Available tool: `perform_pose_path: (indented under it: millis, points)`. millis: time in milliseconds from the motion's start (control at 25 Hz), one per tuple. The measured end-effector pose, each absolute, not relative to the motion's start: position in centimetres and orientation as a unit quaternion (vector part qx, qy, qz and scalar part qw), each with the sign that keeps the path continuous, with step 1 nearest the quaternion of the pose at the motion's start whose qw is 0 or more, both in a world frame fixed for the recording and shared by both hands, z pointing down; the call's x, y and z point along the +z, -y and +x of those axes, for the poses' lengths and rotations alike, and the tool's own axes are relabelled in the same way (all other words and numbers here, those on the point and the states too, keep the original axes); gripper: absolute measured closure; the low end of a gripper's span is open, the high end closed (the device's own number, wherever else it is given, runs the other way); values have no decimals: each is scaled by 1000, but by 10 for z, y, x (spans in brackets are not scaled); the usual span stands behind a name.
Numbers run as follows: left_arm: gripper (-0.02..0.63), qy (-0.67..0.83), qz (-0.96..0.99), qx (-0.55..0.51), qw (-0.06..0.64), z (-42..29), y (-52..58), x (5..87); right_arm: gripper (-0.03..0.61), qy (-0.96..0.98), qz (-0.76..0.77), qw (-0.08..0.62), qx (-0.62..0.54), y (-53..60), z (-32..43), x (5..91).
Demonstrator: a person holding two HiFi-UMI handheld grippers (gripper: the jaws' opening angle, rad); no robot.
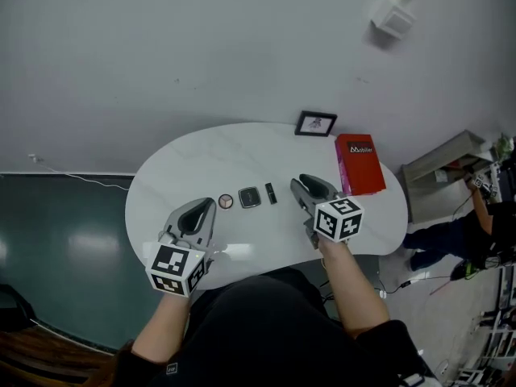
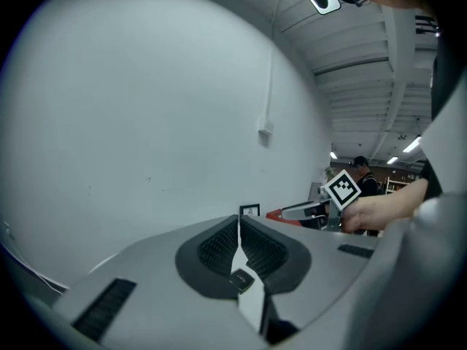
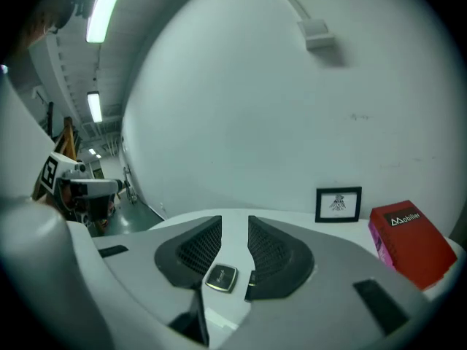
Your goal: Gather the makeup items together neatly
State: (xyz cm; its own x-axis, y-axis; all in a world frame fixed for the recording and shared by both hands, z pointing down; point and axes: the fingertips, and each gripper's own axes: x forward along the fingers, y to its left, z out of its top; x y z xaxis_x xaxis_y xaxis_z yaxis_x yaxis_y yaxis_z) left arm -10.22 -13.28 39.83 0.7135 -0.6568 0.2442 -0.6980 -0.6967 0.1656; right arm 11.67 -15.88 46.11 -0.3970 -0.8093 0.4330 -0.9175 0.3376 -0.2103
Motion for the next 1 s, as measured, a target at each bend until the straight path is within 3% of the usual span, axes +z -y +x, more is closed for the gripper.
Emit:
perform_pose_path:
  millis: [120,360,600,1000]
  points:
    - [594,379,915,81,114,-103,131,381,471,822,541,64,169,159,121,409]
    - [594,428,895,97,80,-106,122,339,529,855,514,7,65,137,143,329]
    - [594,463,880,81,65,-54,105,302,538,875,475,-86,17,109,195,251]
    - [594,498,866,34,40,18,59,245,543,915,394,-77,40,44,238,240]
